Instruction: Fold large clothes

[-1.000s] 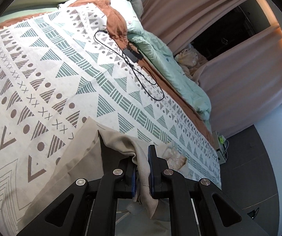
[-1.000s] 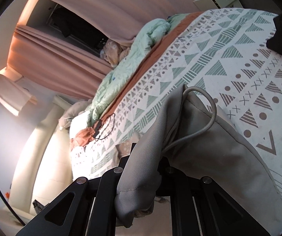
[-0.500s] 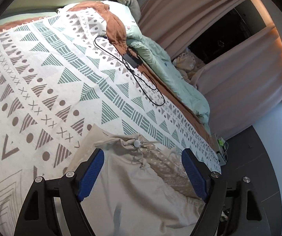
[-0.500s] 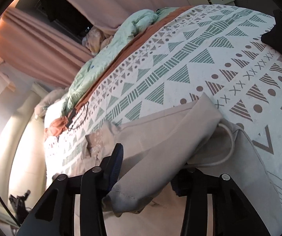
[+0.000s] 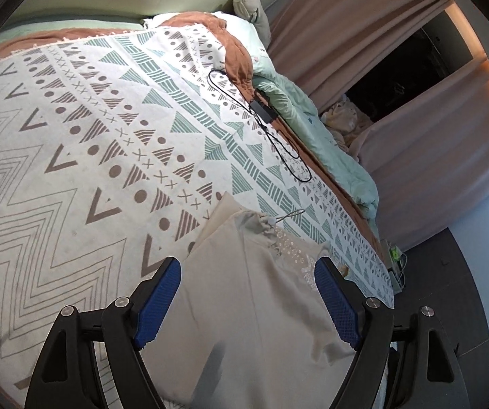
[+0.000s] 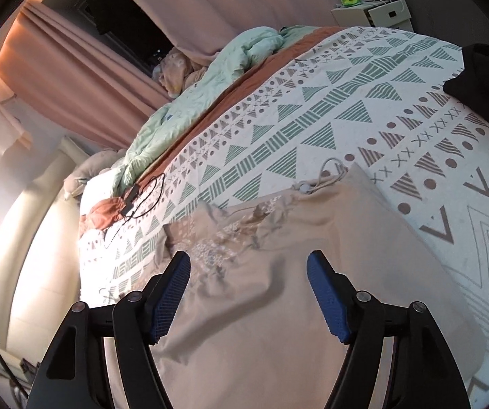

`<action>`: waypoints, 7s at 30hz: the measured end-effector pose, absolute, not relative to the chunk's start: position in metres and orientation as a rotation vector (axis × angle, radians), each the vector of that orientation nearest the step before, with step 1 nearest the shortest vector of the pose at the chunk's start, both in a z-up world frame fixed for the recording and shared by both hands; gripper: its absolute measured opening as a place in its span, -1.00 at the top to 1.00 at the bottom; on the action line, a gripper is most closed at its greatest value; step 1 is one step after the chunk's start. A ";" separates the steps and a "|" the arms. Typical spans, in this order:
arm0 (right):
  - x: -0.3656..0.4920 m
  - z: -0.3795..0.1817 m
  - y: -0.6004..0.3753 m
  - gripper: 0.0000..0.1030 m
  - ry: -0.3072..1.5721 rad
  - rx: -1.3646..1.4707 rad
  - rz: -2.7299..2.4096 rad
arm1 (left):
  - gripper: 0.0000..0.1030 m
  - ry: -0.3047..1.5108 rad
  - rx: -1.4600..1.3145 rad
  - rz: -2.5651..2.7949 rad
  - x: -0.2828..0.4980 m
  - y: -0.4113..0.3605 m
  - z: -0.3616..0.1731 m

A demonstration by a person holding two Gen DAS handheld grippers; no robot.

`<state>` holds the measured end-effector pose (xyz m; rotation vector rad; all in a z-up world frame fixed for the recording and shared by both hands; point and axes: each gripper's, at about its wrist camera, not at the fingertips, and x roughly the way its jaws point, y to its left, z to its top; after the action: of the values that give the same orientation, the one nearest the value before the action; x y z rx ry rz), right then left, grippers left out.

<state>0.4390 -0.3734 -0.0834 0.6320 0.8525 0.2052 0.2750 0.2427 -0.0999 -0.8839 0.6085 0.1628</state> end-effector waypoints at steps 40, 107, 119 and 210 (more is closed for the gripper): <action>0.519 -0.161 -0.163 0.95 1.167 0.175 0.316 | -0.07 0.792 -1.096 0.322 0.210 0.233 -0.196; 0.370 -0.116 -0.208 0.33 1.088 0.212 0.453 | 0.88 0.648 -1.195 0.210 0.191 0.191 -0.166; 0.321 -0.160 -0.194 0.53 1.168 0.168 0.463 | 0.88 0.668 -1.196 0.186 0.199 0.197 -0.167; 0.298 -0.175 -0.536 -0.08 0.954 0.778 0.257 | -0.10 1.114 -0.585 -0.560 0.413 -0.264 -0.077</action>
<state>0.2984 -0.5357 -0.1754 0.7782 0.9540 0.2572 0.4134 -0.2642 -0.0767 -0.5849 1.1142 -0.5599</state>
